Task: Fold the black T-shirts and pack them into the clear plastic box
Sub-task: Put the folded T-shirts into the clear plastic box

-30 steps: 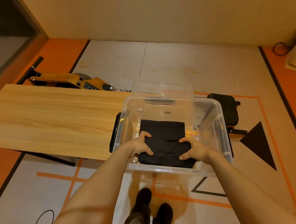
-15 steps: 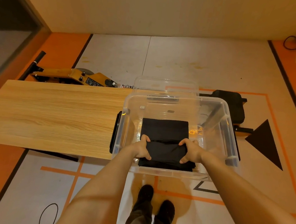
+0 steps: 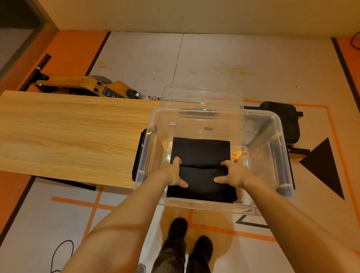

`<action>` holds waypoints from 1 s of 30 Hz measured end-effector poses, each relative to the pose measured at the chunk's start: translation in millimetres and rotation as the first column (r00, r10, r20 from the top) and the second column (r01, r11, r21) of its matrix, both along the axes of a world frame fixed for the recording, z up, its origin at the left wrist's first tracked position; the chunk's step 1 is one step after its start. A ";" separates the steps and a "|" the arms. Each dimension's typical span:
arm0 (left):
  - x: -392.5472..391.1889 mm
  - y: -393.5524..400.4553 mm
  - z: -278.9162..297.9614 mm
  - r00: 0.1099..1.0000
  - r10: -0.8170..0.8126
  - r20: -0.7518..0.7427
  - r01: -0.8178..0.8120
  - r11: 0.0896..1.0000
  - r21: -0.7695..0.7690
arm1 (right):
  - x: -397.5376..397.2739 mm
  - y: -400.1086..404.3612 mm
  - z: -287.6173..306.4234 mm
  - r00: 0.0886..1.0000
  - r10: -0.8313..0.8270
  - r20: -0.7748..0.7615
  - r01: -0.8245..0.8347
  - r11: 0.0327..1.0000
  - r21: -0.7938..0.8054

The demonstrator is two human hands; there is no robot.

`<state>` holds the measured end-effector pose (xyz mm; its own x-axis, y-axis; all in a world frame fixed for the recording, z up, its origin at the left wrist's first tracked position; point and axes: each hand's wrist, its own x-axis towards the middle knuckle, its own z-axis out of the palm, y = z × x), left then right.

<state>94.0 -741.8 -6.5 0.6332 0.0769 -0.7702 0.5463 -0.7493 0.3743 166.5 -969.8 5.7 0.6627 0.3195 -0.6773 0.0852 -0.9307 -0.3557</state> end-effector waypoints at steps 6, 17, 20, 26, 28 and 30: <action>17.5 -11.8 20.8 0.887 -0.111 0.448 0.025 0.981 0.194 | 9.3 14.3 8.2 0.993 -0.116 0.023 0.107 0.962 0.251; 7.0 -4.8 4.6 0.868 -0.486 0.107 0.490 0.871 -0.022 | -3.2 11.8 -20.5 0.962 0.186 -0.201 -0.182 0.983 0.041; 8.0 -3.0 -0.7 0.848 -0.516 0.119 0.517 0.855 0.024 | -1.6 13.6 -23.2 0.956 0.233 -0.180 -0.232 0.972 0.023; 14.6 0.0 3.1 0.885 -0.440 0.153 0.439 0.897 0.047 | 9.4 13.5 -9.3 0.970 0.100 -0.221 -0.071 0.988 0.137; 19.0 2.4 10.6 0.918 -0.314 0.244 0.317 0.948 0.026 | 16.5 13.5 2.3 0.985 -0.003 -0.173 0.046 0.970 0.240; 25.1 3.7 21.9 0.914 -0.197 0.356 0.203 0.979 0.020 | 25.3 13.7 16.0 0.992 -0.087 -0.088 0.113 0.930 0.350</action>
<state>119.0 -738.1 15.5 0.8653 -0.0912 -0.4929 0.2149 -0.8208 0.5292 191.8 -956.1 21.7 0.6587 0.4813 -0.5783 -0.0386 -0.7460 -0.6648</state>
